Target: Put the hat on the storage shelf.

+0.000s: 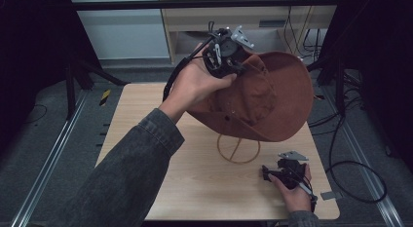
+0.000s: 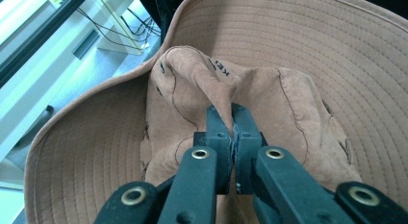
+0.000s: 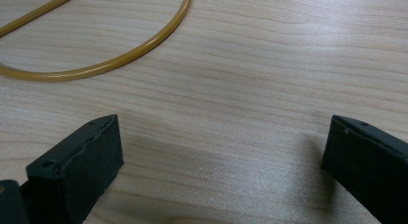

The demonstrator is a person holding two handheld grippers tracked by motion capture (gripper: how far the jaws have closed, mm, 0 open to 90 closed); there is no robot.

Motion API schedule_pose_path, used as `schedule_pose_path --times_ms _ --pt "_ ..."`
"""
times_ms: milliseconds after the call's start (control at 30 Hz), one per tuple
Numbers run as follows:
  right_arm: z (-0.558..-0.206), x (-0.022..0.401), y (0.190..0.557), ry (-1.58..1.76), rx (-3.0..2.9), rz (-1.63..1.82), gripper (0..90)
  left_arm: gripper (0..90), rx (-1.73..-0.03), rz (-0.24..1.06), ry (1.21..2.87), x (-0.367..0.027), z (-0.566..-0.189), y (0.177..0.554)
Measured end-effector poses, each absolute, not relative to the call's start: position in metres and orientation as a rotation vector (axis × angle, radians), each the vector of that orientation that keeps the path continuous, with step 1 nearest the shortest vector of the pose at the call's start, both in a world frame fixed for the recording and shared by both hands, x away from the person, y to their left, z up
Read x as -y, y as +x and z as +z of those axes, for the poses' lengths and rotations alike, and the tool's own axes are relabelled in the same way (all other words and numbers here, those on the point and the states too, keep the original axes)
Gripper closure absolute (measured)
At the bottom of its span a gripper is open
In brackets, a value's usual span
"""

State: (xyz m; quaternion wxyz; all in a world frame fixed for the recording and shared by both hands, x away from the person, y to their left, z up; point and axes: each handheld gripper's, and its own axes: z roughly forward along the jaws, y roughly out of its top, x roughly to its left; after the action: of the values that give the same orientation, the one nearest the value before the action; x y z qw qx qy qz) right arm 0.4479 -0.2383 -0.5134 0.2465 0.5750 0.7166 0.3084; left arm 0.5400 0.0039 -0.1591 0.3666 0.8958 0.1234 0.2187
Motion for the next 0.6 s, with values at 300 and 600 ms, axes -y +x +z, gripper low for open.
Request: schedule_pose_path --times_ms 300,600 --pt "-0.513 0.238 0.448 1.569 -1.954 0.841 0.5 88.2 -0.306 0.556 2.309 0.004 -0.164 0.54" --pt "-0.513 0.238 0.448 1.568 -1.954 0.84 0.5 88.1 -0.302 0.548 2.316 0.011 -0.17 0.542"
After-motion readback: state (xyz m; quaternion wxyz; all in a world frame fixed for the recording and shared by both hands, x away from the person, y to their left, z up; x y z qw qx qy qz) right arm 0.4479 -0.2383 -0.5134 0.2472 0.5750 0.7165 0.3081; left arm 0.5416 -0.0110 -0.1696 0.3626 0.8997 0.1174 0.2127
